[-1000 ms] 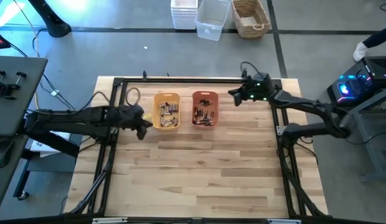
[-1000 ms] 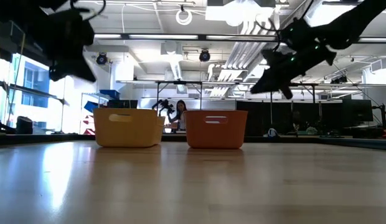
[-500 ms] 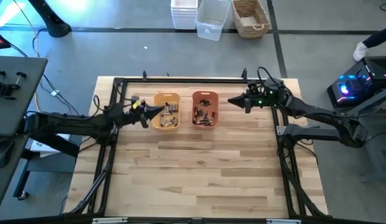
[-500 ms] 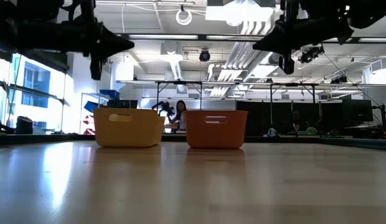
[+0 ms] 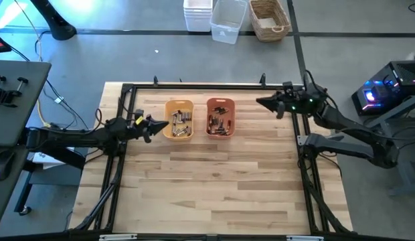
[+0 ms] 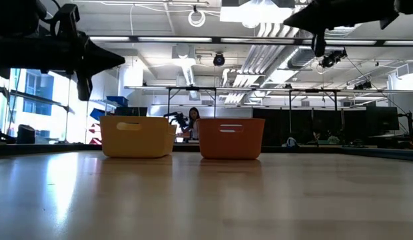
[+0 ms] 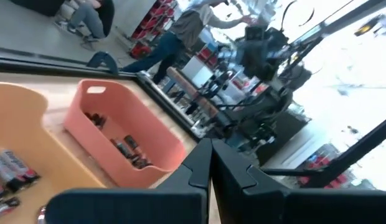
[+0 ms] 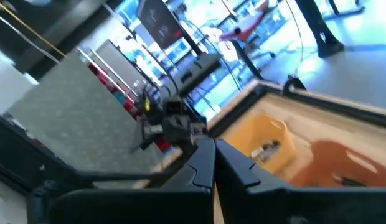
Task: Sort batteries
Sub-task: Return to Home Position
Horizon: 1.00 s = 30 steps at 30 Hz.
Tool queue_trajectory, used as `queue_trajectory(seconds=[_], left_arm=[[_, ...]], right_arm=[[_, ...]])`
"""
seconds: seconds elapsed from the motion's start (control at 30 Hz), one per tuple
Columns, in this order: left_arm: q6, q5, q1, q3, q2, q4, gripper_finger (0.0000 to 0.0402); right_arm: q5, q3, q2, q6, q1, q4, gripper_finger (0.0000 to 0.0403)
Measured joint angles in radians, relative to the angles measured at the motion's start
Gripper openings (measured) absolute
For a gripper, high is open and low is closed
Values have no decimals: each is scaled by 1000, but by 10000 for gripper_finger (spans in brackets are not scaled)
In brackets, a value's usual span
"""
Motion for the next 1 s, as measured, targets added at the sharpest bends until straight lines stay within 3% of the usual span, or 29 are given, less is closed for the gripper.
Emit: queue_trajectory(seconds=[0.17, 0.3, 0.47, 0.63, 0.8, 1.0], left_arm=[[6, 8, 0, 0, -12, 7, 0], [42, 8, 0, 0, -7, 3, 0], [33, 8, 0, 0, -7, 0, 0], [33, 8, 0, 0, -6, 0, 0], [33, 9, 0, 0, -6, -7, 0], [33, 9, 0, 0, -9, -24, 0]], right_arm=[[67, -5, -119, -67, 36, -187, 0], [135, -59, -220, -109, 50, -205, 0], [153, -216, -255, -115, 35, 168, 0], [54, -346, -181, -2, 40, 518, 0], [26, -363, -174, -61, 128, 564, 0], [102, -435, -175, -162, 259, 542, 0]])
